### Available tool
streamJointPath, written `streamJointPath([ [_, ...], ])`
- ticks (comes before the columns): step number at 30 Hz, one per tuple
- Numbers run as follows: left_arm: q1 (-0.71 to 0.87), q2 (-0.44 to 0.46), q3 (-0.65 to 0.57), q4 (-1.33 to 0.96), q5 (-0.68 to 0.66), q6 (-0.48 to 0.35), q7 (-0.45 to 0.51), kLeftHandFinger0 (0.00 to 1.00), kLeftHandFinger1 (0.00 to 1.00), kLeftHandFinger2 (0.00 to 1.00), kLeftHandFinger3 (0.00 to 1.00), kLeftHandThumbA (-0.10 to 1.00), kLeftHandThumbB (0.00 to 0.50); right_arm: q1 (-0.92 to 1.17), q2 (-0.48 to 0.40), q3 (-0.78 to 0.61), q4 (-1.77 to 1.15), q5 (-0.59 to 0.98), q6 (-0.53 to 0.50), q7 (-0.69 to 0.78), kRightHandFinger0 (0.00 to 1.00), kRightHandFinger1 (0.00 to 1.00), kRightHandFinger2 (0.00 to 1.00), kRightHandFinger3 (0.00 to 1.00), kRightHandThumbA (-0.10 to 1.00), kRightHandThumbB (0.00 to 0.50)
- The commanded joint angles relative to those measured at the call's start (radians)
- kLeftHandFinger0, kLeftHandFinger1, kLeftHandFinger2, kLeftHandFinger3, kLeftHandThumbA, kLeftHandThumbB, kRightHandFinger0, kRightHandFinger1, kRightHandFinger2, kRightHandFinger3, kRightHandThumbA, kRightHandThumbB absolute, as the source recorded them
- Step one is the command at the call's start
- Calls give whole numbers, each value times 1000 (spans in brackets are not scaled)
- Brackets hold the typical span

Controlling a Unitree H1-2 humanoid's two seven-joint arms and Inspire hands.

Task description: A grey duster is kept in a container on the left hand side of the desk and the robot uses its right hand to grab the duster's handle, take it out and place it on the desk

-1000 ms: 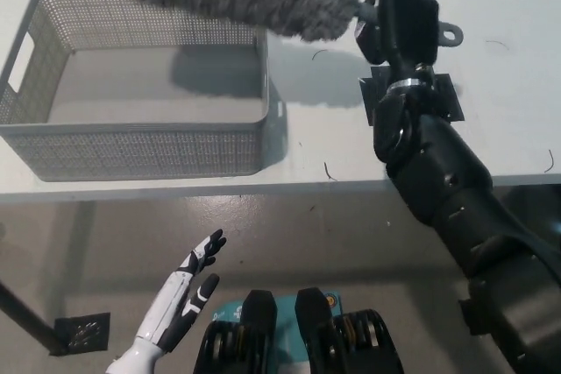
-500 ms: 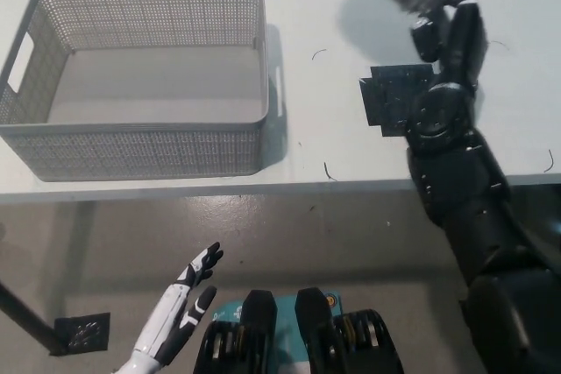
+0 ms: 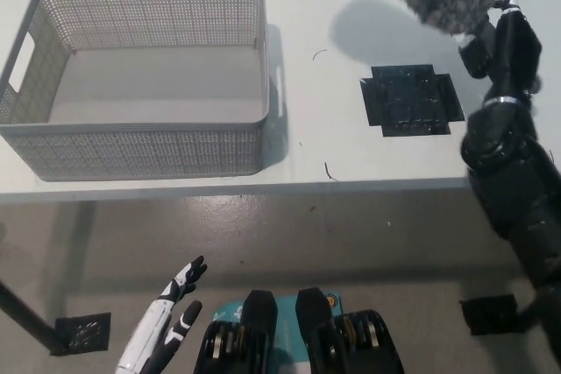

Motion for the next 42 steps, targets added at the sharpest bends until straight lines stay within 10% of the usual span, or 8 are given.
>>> streamJointPath([
  [1, 5, 17, 13, -28, 8, -24, 21, 1000, 1000, 1000, 1000, 1000, 122, -21, -89, 145, -27, -157, -44, 8, 0, 419, 843, 940, -100, 149],
  [11, -2, 13, 28, -29, 9, -27, 24, 1000, 1000, 1000, 1000, 1000, 131, -31, -169, 278, 59, -190, 97, 108, 0, 288, 655, 472, -100, 255],
  [15, -2, 9, 32, -34, 11, -21, 26, 1000, 1000, 1000, 1000, 1000, 132, -49, -180, 323, 103, -217, 209, 158, 0, 157, 376, 703, -100, 259],
  [16, -3, 10, 33, -32, 11, -28, 27, 1000, 1000, 1000, 1000, 1000, 125, -56, -180, 329, 125, -211, 236, 198, 205, 408, 604, 1000, 247, 258],
  [17, -6, 10, 33, -30, 10, -30, 25, 1000, 1000, 1000, 1000, 1000, 130, -60, -181, 333, 128, -204, 272, 248, 650, 892, 978, 1000, 583, 308],
  [18, -8, 8, 33, -29, 9, -28, 25, 1000, 1000, 1000, 1000, 1000, 130, -61, -182, 332, 114, -198, 298, 291, 1000, 1000, 1000, 1000, 719, 367],
  [23, -11, 6, 35, -23, 12, -34, 29, 1000, 1000, 1000, 1000, 1000, 117, -47, -195, 336, 6, -199, 351, 396, 1000, 1000, 1000, 1000, 912, 500],
  [42, -33, 9, 34, -22, 6, -27, 19, 1000, 1000, 1000, 1000, 1000, 114, -44, -488, 10, -1018, 602, 534, 1305, 1000, 1000, 1000, 1000, 561, 499],
])
